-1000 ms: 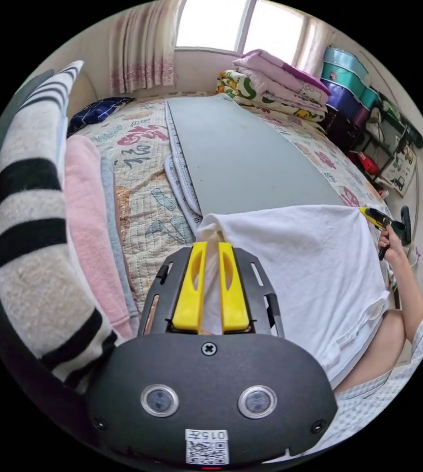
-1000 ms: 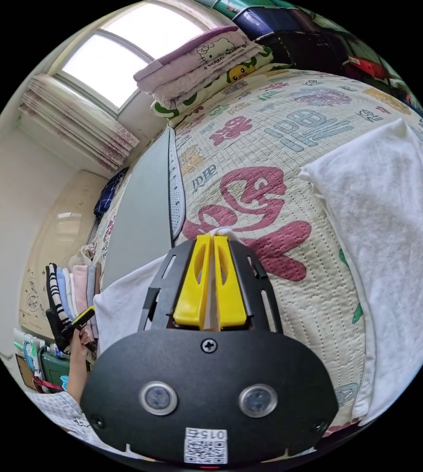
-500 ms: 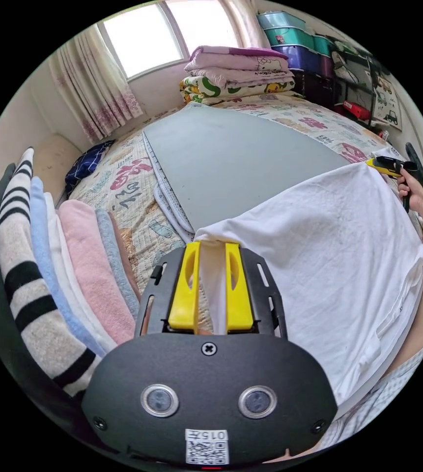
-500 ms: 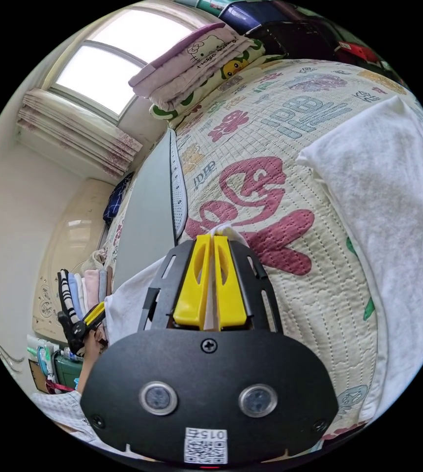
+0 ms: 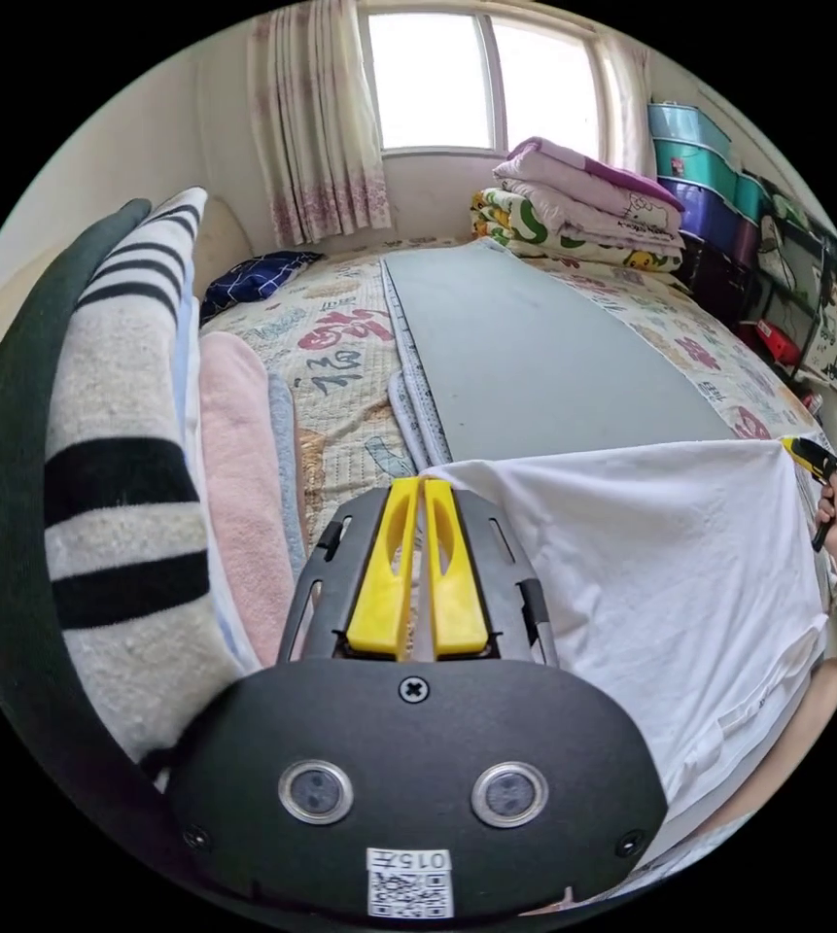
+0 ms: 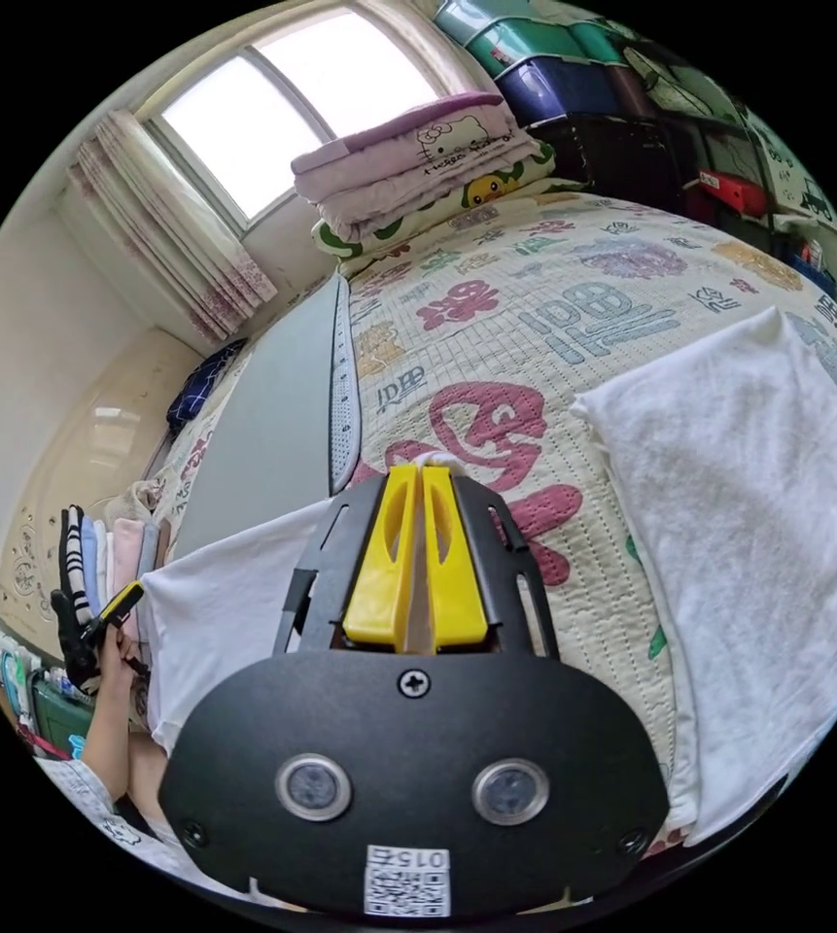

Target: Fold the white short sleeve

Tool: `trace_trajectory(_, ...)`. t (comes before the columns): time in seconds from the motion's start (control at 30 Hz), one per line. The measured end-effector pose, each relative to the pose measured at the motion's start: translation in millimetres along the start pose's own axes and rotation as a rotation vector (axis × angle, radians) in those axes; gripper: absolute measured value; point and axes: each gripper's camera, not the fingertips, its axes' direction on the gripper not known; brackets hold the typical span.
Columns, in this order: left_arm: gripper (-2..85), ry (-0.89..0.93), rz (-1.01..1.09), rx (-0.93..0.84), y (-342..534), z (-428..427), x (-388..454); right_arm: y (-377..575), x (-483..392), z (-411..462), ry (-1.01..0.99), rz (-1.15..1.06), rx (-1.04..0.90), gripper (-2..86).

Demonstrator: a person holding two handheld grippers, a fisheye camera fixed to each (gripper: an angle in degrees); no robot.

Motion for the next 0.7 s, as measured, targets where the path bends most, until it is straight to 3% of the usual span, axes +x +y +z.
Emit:
trace_trajectory(0.17,-0.3,-0.008,-0.003,-0.051,0.2,21.8,-4.5,30.5,30.8,23.1,-0.027,0.098,-0.045,1.2)
trace_trajectory(0.27,-0.5,0.024,-0.039,-0.037,0.0,17.7,-11.3,52.3,41.1,-3.1,-0.107,0.120,0.070,1.7)
trace_trajectory(0.33,-0.6,0.160,-0.042,-0.004,0.9,9.3,-13.6,78.3,34.5,-28.1,-0.044,0.090,0.166,2.6)
trace_trajectory(0.47,-0.6,0.267,-0.005,0.035,2.3,0.6,-10.0,140.5,17.5,-65.1,0.025,0.022,0.313,4.6)
trace_trajectory(0.57,-0.3,0.299,0.051,-0.002,1.1,6.8,-3.4,193.0,-21.0,-78.5,-0.080,-0.214,0.345,5.1)
trace_trajectory(0.7,1.5,0.342,0.053,-0.064,5.5,27.2,-2.6,282.8,-98.2,-43.8,-0.205,-0.521,0.081,9.8)
